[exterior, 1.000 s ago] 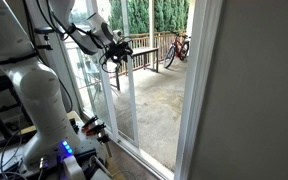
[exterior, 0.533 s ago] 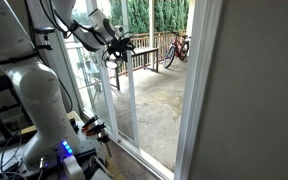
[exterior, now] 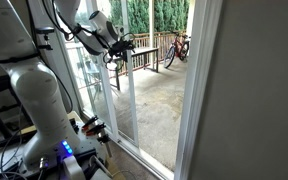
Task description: Close the sliding door
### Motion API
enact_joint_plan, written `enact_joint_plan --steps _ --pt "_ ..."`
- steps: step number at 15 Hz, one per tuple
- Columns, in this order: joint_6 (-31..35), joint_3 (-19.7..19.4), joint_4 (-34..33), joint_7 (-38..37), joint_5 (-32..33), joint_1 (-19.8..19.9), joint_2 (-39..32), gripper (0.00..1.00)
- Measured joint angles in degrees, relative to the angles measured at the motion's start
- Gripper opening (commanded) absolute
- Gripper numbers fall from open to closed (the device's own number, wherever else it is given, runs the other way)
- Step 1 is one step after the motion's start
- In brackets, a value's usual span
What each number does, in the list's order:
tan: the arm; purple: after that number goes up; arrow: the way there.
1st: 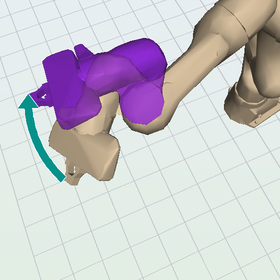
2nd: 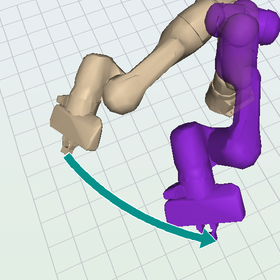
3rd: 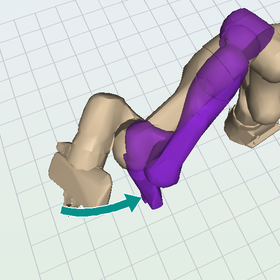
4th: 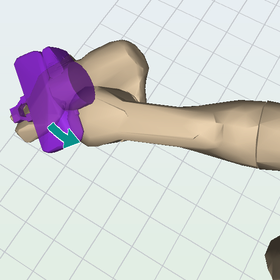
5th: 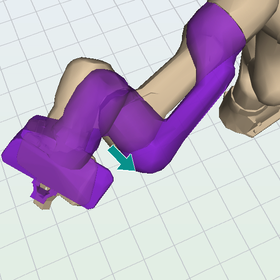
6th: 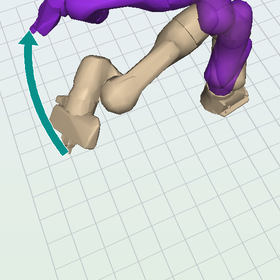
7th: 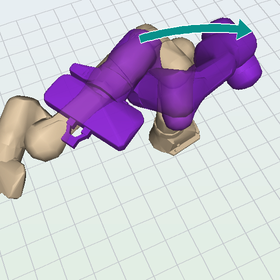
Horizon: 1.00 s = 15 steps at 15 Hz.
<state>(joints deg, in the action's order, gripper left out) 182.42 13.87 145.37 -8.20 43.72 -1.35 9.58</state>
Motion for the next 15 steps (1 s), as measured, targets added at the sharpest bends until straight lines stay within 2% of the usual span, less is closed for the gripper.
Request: enact_joint_plan --steps 10,13,15 --pt "5.9 6.6 -0.8 -4.0 -0.4 5.0 -0.2 1.00" --pt "8.2 9.9 -2.1 -4.7 -0.6 9.4 -0.2 1.00" --pt "10.2 13.3 -2.5 -4.6 -1.4 14.4 0.0 1.00"
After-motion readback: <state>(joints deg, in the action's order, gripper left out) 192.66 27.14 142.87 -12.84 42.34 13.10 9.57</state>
